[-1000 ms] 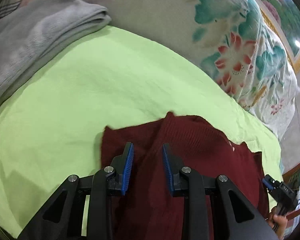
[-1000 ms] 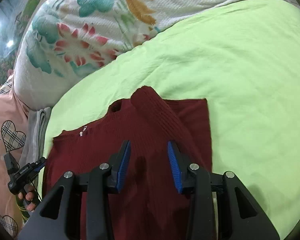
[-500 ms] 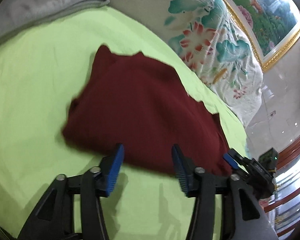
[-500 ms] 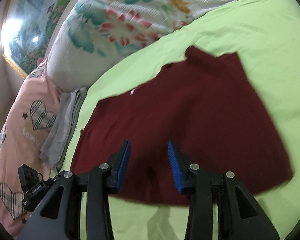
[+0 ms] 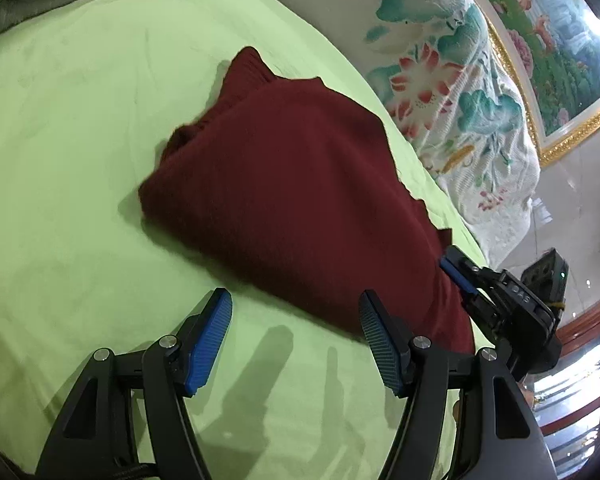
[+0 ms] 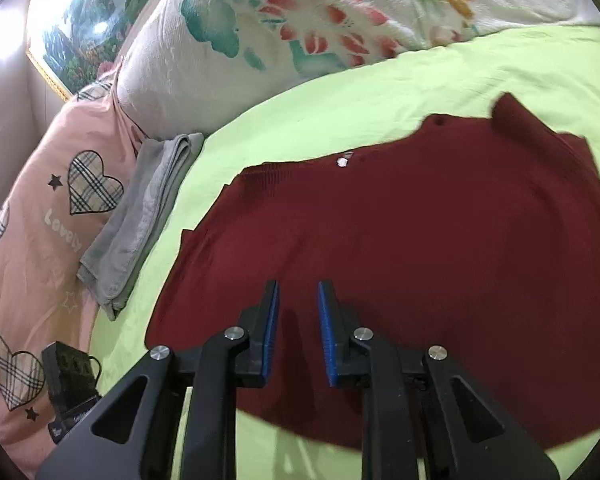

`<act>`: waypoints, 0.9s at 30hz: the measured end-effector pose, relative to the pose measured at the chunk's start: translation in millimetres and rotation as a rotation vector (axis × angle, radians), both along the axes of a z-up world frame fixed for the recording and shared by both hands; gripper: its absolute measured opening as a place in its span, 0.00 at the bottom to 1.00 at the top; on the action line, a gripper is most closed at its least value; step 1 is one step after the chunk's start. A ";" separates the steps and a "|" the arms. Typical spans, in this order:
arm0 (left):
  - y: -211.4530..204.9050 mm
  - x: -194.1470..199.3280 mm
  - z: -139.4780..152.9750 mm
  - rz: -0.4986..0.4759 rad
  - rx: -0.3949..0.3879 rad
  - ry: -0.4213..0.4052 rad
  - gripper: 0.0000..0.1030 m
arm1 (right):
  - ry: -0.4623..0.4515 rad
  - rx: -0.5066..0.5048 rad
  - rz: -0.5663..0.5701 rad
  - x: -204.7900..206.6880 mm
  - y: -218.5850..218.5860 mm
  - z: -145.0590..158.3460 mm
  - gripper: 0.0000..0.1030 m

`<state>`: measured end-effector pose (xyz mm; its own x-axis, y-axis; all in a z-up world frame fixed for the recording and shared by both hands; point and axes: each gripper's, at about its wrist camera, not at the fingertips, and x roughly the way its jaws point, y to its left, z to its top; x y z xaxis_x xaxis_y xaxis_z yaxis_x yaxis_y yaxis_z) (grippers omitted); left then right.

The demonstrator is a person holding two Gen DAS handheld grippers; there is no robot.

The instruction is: Fold large clothes

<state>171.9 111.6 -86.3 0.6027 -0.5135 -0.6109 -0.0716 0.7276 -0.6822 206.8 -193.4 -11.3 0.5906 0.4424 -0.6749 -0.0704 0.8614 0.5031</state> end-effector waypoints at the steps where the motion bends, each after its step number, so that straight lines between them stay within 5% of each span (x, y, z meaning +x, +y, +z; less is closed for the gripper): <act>1: 1.5 3.6 -0.4 0.005 -0.007 -0.001 0.65 | 0.036 -0.013 0.006 8.2 3.9 -9.9 0.20; 8: 3.1 35.6 1.0 0.061 -0.028 -0.001 0.64 | 0.052 0.096 -0.004 20.8 -9.0 -47.5 0.09; 10: 3.2 45.5 1.5 0.084 -0.024 0.001 0.56 | 0.051 0.098 0.002 20.0 -9.4 -48.3 0.08; 14: 2.0 64.5 4.1 0.089 -0.028 -0.005 0.15 | 0.061 0.111 0.010 21.4 -11.6 -49.4 0.08; 23: -47.7 66.5 83.0 -0.045 -0.010 -0.248 0.12 | 0.092 0.185 0.029 23.7 -18.0 -50.5 0.08; 27: -108.1 76.4 112.7 -0.179 0.019 -0.337 0.11 | 0.179 0.332 0.057 25.5 -45.4 -49.8 0.10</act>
<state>248.3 3.5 26.4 0.6732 -0.6196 -0.4037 0.2841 0.7207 -0.6323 232.3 -238.8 -61.1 0.4448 0.6830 -0.5793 0.0007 0.6466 0.7629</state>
